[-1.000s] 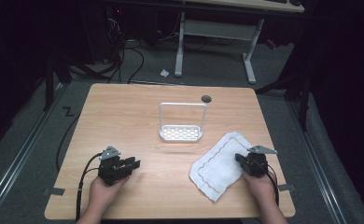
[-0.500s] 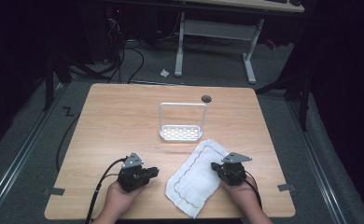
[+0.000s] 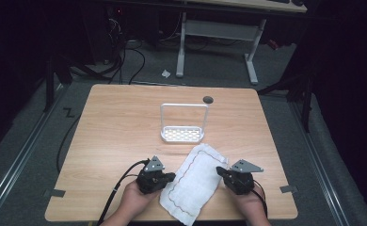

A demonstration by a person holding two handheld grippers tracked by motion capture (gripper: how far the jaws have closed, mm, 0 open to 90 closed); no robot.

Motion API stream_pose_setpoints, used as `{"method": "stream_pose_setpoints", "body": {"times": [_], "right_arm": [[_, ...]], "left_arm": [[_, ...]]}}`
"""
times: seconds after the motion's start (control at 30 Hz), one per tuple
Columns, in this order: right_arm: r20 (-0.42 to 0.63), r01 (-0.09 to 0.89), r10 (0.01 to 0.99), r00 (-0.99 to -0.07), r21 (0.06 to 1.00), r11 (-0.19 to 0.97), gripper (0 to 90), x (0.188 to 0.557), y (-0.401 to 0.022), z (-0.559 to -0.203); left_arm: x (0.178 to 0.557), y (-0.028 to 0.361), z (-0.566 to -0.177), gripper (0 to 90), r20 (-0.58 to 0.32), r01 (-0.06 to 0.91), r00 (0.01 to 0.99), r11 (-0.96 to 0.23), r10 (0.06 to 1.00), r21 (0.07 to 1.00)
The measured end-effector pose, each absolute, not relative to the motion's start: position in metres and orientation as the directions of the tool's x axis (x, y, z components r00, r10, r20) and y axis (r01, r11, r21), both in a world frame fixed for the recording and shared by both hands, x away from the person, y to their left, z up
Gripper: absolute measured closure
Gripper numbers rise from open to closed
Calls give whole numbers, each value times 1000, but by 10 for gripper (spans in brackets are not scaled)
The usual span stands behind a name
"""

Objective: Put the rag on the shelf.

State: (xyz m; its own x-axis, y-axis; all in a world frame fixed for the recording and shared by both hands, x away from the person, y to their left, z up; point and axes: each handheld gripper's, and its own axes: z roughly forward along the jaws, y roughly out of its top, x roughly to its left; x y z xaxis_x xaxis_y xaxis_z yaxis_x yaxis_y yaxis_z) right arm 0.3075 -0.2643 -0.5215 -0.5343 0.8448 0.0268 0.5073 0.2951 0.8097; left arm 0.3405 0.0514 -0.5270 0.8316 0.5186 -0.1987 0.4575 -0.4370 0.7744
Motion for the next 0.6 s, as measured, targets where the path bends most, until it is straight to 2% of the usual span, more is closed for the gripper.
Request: {"method": "stream_pose_setpoints", "body": {"times": [0.23, 0.6], "right_arm": [[33, 568, 860, -510, 763, 307, 895, 313, -272, -534], [26, 554, 830, -557, 757, 348, 895, 336, -248, -535]], "left_arm": [[340, 43, -533, 876, -178, 447, 848, -494, 499, 746], [314, 55, -534, 881, -208, 460, 853, -502, 479, 732]]}}
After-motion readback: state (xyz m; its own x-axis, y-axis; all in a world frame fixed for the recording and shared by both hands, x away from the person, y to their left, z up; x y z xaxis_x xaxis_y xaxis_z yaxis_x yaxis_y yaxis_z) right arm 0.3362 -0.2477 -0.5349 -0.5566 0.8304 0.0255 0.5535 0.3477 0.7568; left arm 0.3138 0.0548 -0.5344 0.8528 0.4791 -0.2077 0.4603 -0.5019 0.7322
